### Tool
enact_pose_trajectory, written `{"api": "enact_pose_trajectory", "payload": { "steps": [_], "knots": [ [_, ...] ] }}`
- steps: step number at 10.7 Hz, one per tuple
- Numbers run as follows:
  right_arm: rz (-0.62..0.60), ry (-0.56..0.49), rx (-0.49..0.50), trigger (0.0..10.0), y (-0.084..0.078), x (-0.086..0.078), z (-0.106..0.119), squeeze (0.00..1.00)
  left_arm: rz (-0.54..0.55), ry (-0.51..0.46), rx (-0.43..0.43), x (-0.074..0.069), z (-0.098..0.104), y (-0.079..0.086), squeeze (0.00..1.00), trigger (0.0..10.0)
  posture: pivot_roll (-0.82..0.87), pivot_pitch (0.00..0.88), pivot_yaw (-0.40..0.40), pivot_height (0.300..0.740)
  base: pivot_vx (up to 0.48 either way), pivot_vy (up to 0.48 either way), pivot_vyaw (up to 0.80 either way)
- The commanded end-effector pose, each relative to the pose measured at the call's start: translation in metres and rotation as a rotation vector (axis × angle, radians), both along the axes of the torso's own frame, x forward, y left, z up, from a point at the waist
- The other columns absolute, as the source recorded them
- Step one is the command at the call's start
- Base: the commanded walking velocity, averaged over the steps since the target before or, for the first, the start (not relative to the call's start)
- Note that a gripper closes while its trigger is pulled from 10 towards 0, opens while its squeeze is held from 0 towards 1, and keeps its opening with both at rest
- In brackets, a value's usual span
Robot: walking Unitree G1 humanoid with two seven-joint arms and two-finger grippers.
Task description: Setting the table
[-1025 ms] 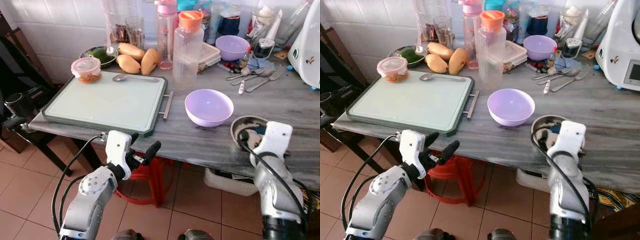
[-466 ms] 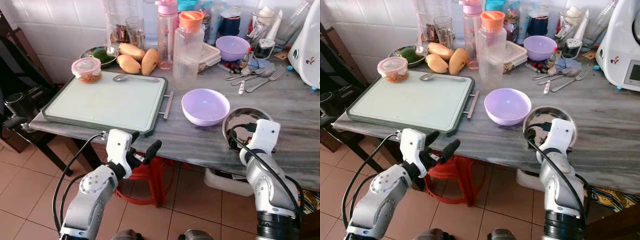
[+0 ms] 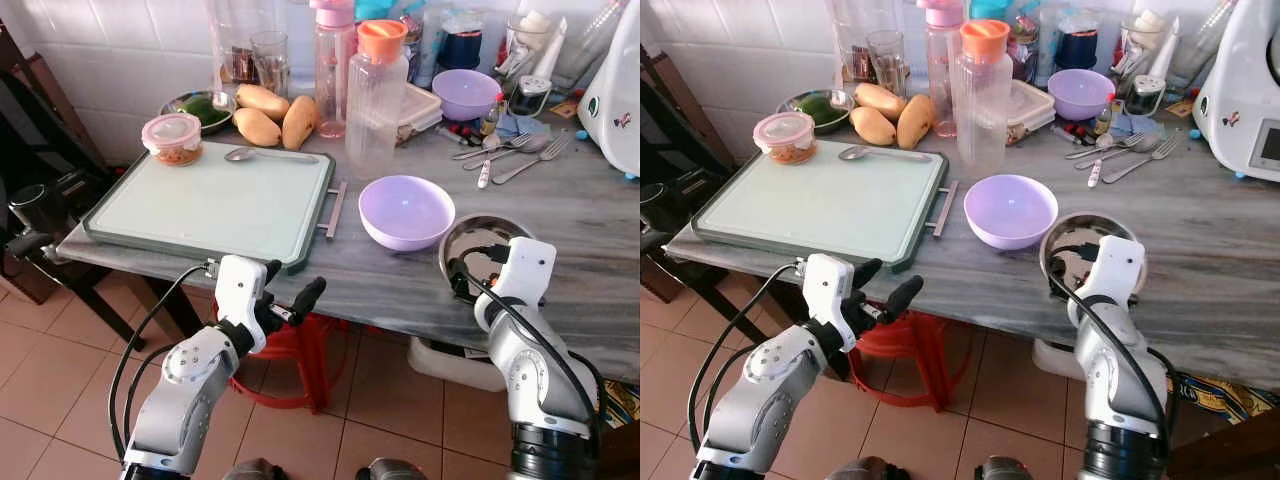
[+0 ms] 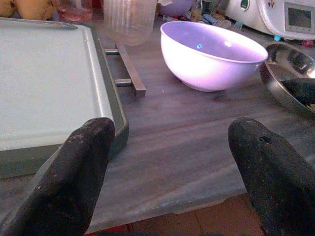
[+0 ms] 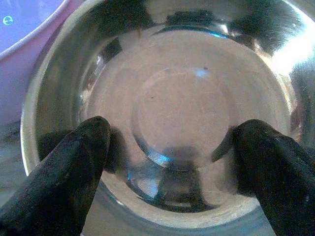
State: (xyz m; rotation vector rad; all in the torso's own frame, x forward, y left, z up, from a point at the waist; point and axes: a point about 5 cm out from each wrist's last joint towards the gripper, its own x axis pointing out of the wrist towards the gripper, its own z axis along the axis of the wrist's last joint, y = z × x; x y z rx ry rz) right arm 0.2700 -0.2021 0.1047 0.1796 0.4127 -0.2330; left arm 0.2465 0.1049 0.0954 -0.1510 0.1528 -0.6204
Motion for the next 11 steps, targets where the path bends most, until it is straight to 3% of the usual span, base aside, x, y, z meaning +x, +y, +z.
{"api": "enact_pose_trajectory", "payload": {
  "steps": [1,9,11],
  "knots": [
    [0.015,0.007,0.013,10.0,0.006,0.0,0.002,0.0,-0.006,-0.005,0.006,0.002,0.0,0.0,0.0,10.0,-0.07,0.0,0.04,0.74,0.0,0.0,0.0],
    [0.011,-0.049,0.007,10.0,0.01,0.003,0.028,0.0,-0.018,-0.016,-0.005,0.008,0.002,-0.005,0.0,10.0,-0.09,0.0,0.042,0.74,0.0,0.0,0.0],
    [0.075,-0.169,-0.064,10.0,0.014,0.008,0.048,0.0,-0.018,-0.022,-0.011,0.01,0.002,-0.007,0.0,10.0,-0.1,0.0,0.043,0.74,0.0,0.0,0.0]
  ]
}}
